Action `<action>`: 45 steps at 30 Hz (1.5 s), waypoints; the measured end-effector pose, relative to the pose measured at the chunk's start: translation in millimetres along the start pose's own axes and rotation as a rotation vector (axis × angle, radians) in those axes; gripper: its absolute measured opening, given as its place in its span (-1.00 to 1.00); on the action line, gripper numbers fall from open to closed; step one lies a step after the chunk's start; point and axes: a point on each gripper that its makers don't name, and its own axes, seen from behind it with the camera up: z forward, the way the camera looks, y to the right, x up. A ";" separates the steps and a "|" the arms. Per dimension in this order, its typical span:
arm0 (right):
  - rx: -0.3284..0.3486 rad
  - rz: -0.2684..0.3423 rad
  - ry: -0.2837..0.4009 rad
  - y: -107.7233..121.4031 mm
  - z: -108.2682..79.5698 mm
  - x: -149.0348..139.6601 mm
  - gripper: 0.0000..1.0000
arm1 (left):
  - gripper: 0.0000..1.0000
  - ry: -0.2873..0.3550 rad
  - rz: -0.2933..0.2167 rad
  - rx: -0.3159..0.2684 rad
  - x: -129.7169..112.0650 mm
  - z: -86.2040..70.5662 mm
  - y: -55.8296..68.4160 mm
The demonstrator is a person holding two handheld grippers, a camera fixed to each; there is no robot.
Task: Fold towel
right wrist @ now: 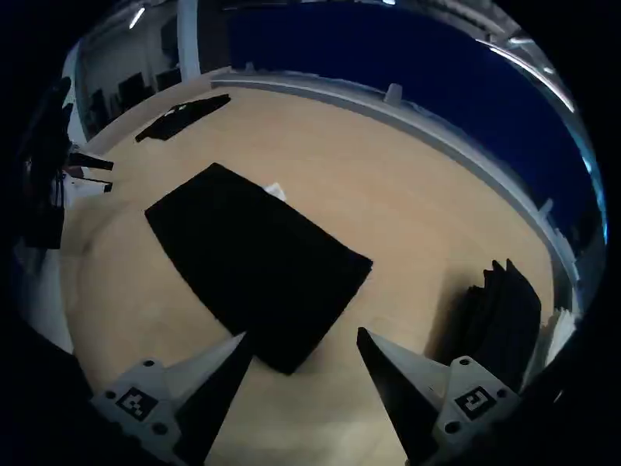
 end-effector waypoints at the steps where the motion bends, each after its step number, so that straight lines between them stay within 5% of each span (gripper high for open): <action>1: 0.008 -0.006 -0.004 -2.1 0.5 -0.8 0.99 | 0.99 -0.001 -0.005 0.006 -4.0 -3.7 -1.6; 20: 0.074 -0.063 -0.078 -18.2 4.4 -22.3 0.92 | 0.99 -0.004 -0.032 0.047 -30.6 -36.5 -12.6; 26: 0.085 -0.052 -0.103 -20.7 8.5 -35.5 0.55 | 0.99 -0.020 -0.038 0.049 -41.0 -39.9 -13.9; 36: 0.106 -0.027 -0.123 -27.8 10.8 -41.9 -0.39 | 0.99 -0.031 -0.050 0.047 -47.9 -42.4 -13.2; 45: 0.079 -0.034 -0.109 -23.6 11.4 -39.8 -0.51 | 0.99 -0.033 -0.050 0.045 -48.9 -43.5 -13.3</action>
